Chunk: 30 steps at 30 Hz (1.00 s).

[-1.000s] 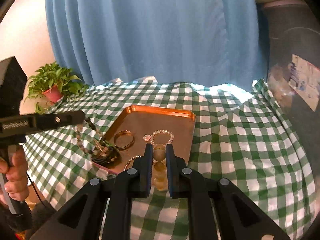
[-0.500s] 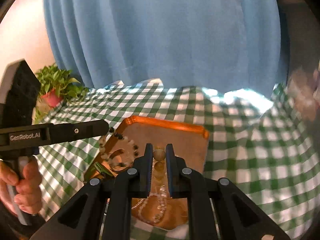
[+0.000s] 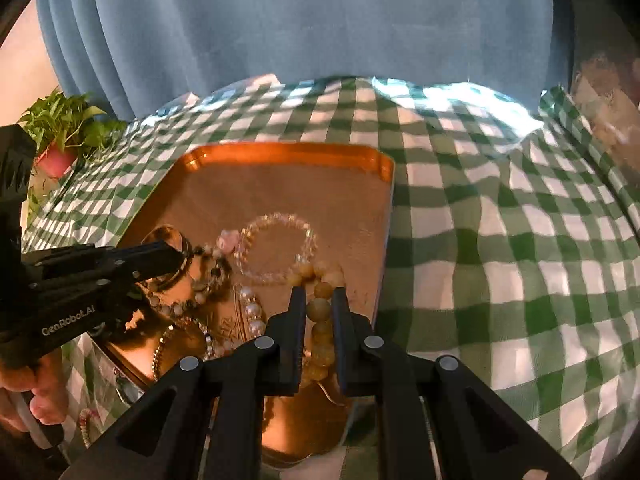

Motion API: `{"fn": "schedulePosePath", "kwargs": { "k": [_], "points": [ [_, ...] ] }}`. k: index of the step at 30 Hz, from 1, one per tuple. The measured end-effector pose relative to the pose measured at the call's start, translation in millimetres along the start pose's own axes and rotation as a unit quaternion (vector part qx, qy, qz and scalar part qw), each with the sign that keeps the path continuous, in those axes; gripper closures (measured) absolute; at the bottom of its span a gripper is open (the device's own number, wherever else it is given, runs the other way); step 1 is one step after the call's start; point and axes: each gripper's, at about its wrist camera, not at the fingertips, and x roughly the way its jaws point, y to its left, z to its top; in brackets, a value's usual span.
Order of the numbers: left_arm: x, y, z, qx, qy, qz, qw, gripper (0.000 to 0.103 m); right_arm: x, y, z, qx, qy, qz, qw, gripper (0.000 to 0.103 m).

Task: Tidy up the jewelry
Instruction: 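Lower both bracelets into the tray and open both grippers, then move both grippers back toward the pink-white bracelet and silver chain bracelet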

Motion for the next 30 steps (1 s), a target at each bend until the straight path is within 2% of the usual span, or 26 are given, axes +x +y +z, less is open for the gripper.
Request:
{"fn": "schedulePosePath", "kwargs": {
  "k": [2, 3, 4, 5, 6, 7, 8, 14, 18, 22, 30],
  "points": [
    [-4, 0, -2, -0.006, -0.002, 0.014, 0.9999, 0.091, -3, 2, -2, -0.001, 0.0, 0.006, 1.0, 0.091],
    [-7, 0, -4, -0.007, -0.003, 0.021, 0.9997, 0.084, -5, 2, -2, -0.001, -0.002, 0.006, 1.0, 0.087],
    [-11, -2, -5, -0.003, -0.002, 0.031, 0.9995, 0.077, -8, 3, -3, 0.001, -0.003, 0.008, 1.0, 0.074],
    [-16, -3, -6, 0.003, -0.007, 0.038, 0.9992, 0.057, -10, 3, -3, 0.004, -0.003, 0.011, 1.0, 0.069],
    [-24, -6, -8, 0.015, -0.019, 0.05, 0.9984, 0.032, -15, 2, -5, 0.01, -0.008, 0.014, 1.0, 0.057],
    [-34, -10, -11, 0.024, -0.035, 0.06, 0.9973, 0.023, -17, 3, -5, 0.013, -0.012, 0.016, 1.0, 0.052],
    [-42, -11, -13, 0.028, -0.048, 0.063, 0.9965, 0.018, -22, 4, -7, 0.016, -0.016, 0.018, 1.0, 0.052],
    [-91, -17, -27, 0.005, -0.067, 0.039, 0.997, 0.017, -56, 12, -25, 0.013, -0.024, 0.012, 1.0, 0.043],
    [-132, -19, -48, 0.002, -0.085, 0.047, 0.9953, 0.017, -88, 21, -45, 0.005, -0.032, -0.002, 0.999, 0.039],
    [-168, -15, -75, -0.014, -0.091, 0.049, 0.9946, 0.017, -127, 28, -66, 0.02, -0.047, 0.011, 0.999, 0.033],
    [-220, -8, -129, -0.044, -0.101, 0.052, 0.9926, 0.016, -186, 51, -118, 0.03, -0.073, 0.017, 0.997, 0.033]
  ]
}}
